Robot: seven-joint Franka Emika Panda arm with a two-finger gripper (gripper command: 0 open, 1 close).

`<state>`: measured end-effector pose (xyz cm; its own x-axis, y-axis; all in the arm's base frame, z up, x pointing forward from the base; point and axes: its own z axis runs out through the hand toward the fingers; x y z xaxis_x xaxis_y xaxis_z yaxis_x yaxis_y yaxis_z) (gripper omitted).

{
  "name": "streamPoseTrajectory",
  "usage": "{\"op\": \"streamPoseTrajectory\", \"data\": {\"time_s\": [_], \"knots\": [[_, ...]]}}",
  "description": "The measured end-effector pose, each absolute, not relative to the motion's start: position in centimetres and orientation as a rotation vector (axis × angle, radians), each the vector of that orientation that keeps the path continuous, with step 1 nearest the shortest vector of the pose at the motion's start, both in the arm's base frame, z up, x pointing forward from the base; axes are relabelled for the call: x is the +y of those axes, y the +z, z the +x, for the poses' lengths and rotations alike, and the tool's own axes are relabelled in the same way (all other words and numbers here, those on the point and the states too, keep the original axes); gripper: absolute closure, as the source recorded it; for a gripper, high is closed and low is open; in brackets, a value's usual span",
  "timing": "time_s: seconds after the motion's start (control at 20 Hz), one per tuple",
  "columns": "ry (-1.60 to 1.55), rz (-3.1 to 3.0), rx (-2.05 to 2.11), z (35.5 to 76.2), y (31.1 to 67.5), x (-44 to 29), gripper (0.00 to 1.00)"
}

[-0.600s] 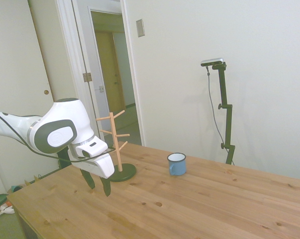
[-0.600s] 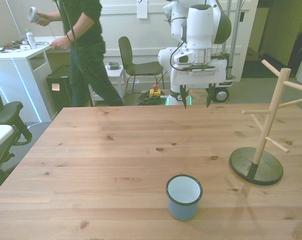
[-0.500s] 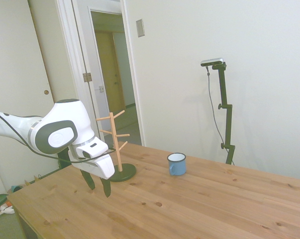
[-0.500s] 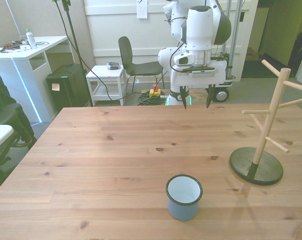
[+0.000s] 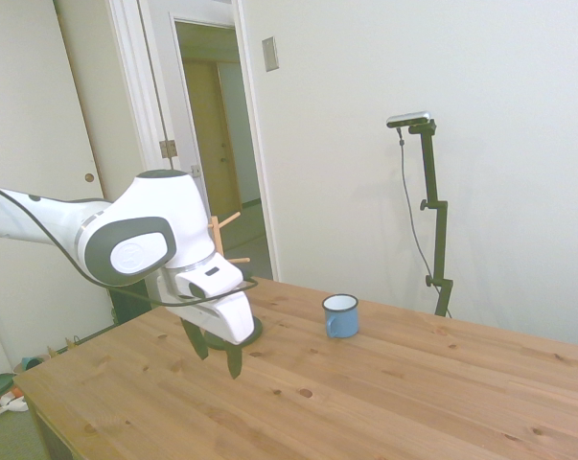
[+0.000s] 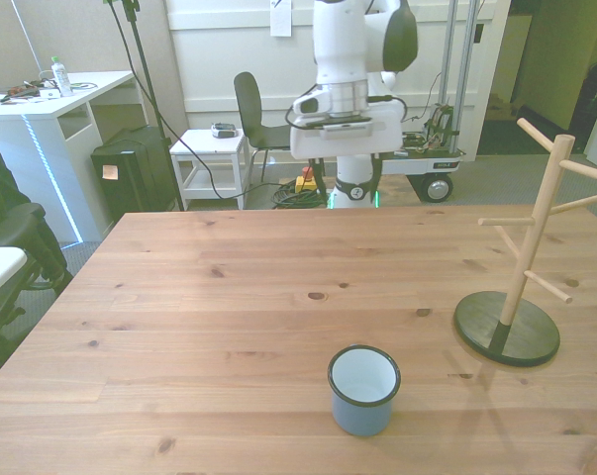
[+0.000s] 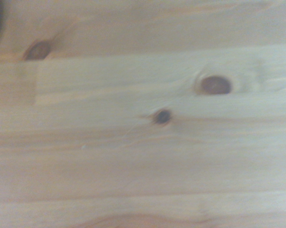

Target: Hang the mug

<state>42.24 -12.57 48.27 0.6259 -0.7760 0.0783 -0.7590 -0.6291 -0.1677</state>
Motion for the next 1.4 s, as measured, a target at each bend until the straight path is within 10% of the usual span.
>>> {"op": "streamPoseTrajectory", "data": {"time_s": [0.65, 1.4], "knots": [[-0.312, -2.72, 1.249, 59.4, 55.7, -17.6, 0.0], [-0.289, -2.757, 1.23, 72.1, 48.1, -23.5, 0.0]]}}
